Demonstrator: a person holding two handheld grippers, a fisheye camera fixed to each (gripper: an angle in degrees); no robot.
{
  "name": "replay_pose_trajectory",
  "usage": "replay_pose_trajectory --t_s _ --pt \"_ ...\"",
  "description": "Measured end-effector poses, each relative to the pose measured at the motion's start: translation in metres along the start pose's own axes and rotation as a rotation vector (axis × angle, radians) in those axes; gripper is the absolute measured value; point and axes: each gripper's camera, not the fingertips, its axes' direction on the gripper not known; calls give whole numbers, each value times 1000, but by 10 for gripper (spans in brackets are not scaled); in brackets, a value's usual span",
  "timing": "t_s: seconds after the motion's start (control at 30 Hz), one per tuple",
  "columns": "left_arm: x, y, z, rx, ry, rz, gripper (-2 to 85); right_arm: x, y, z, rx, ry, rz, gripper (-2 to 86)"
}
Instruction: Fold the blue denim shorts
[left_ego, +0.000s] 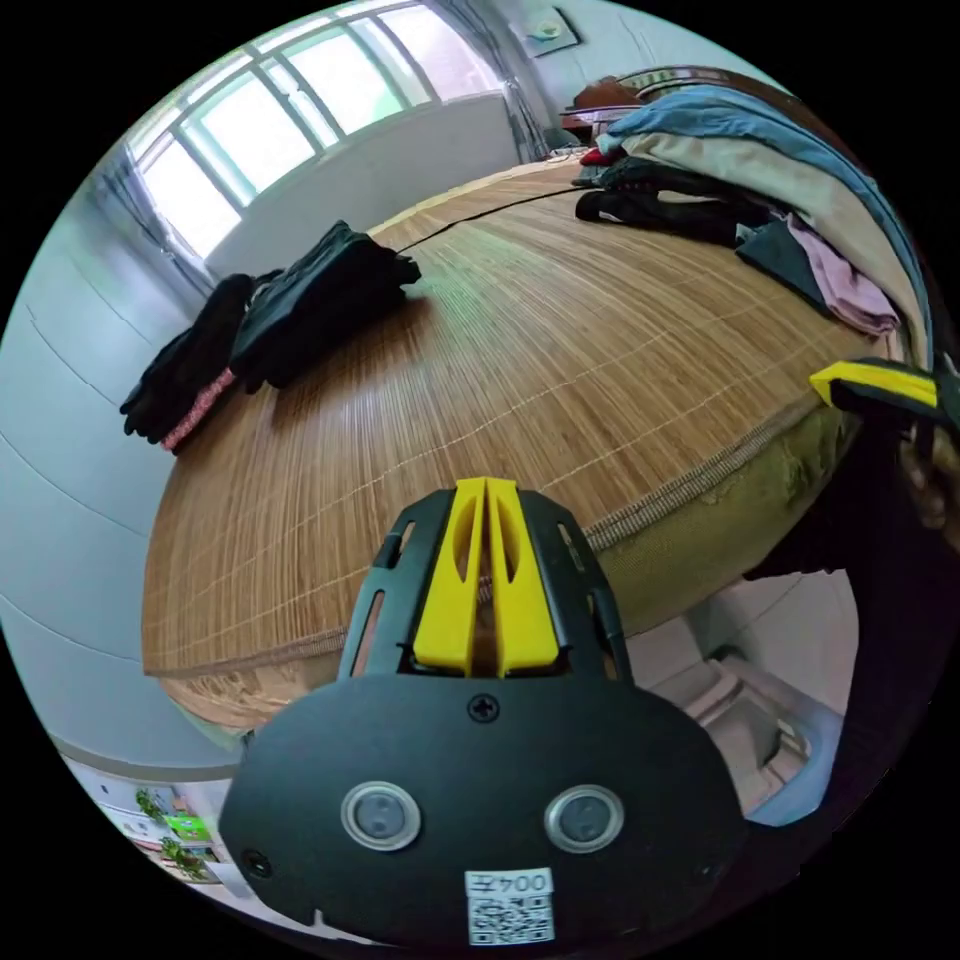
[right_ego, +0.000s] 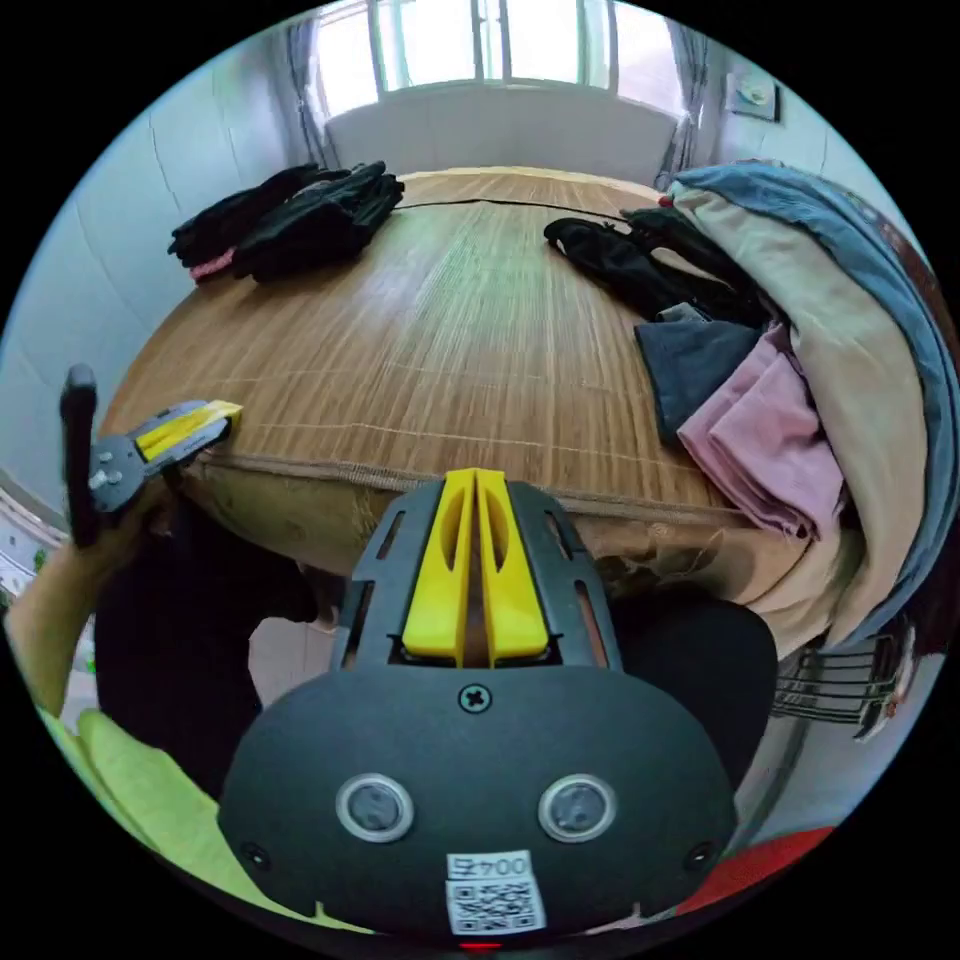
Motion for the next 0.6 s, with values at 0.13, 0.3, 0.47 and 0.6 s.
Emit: replay_pose_trajectory --t_s 0.13,0.3,0.47,0.6 --pt "-18 0 -3 -28 52 -84 5 101 26 -74 242 -38 202 9" --pt "-56 5 -15 -66 191 -142 7 317 94 -177 510 285 539 95" --pt "-113 54 -53 61 328 -374 7 416 118 -205 367 546 546 111" --pt "-147 93 -56 93 396 -546 7 444 116 -200 241 605 445 108"
